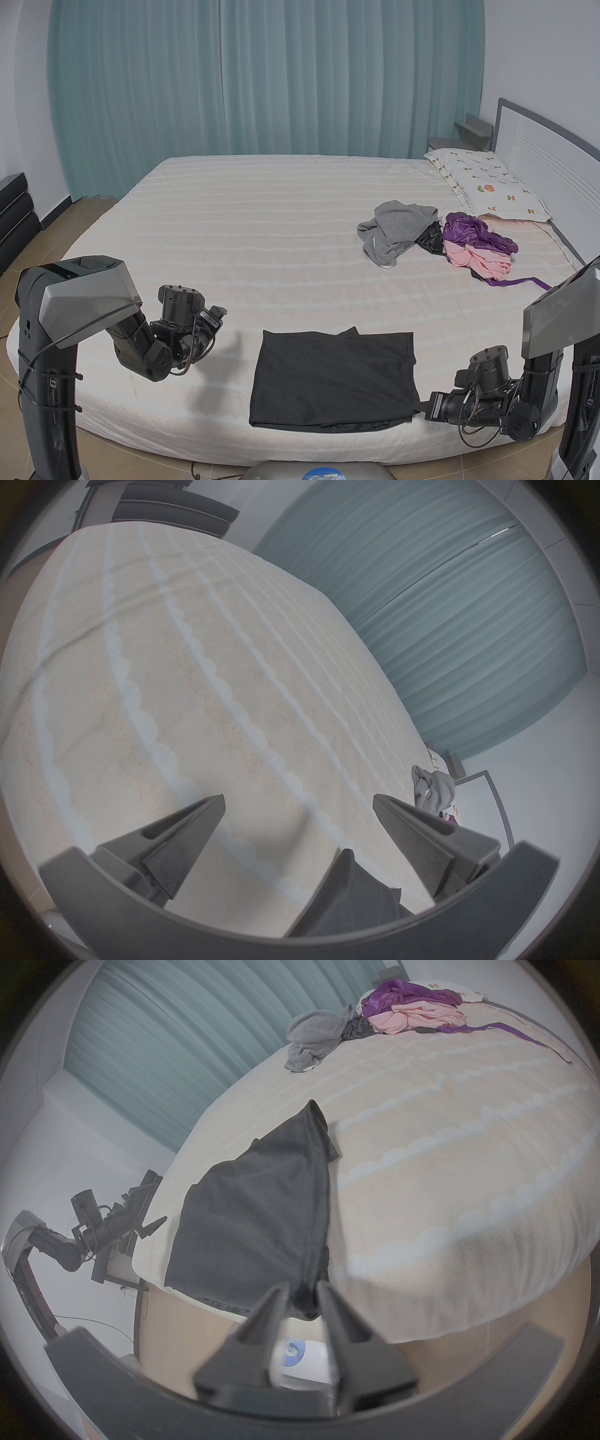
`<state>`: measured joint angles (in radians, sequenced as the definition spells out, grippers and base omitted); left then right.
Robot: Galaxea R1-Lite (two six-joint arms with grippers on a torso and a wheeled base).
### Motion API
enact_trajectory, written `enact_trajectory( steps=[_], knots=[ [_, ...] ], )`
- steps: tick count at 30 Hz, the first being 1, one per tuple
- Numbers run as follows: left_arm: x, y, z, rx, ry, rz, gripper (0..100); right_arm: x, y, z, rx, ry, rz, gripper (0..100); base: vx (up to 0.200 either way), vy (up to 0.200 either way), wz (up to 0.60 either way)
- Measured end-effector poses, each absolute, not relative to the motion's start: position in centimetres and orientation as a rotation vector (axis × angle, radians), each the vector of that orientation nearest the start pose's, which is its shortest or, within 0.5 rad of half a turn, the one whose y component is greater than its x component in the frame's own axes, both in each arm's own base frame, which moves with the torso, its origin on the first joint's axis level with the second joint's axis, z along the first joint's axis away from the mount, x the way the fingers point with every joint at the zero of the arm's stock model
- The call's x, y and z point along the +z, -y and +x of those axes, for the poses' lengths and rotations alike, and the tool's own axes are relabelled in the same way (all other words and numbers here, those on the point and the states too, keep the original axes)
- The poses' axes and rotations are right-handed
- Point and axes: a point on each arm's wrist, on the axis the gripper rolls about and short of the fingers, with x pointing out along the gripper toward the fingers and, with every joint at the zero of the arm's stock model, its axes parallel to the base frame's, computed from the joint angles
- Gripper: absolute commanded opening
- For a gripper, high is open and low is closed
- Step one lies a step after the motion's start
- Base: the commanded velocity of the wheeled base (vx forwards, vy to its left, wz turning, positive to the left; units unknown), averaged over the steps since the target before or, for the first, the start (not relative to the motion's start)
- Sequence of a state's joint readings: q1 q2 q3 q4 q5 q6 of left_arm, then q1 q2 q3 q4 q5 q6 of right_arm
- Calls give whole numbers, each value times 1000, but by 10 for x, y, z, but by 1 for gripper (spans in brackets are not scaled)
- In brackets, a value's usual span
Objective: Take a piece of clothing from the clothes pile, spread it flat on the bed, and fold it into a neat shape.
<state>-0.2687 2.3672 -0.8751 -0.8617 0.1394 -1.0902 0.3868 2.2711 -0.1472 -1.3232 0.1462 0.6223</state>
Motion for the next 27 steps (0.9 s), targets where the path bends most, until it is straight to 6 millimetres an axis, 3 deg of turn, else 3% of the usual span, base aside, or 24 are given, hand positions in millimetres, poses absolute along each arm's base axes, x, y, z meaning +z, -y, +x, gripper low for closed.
enact_trajectory(
  steps=[6,11,23,24,27],
  knots=[
    [-19,99,373,221,-615,-925,100,-30,-94,222,251,-906,468,100,0,0,0],
    [-19,99,373,221,-615,-925,100,-26,-99,243,263,-824,494,100,0,0,0],
    [-19,99,373,222,-617,-925,100,-31,-94,334,192,-695,551,100,0,0,0],
    [-19,99,373,222,-617,-924,100,-32,-93,340,183,-695,553,0,0,0,0],
    [-19,100,373,222,-617,-923,100,-37,-91,354,167,-697,557,0,0,0,0]
  ],
)
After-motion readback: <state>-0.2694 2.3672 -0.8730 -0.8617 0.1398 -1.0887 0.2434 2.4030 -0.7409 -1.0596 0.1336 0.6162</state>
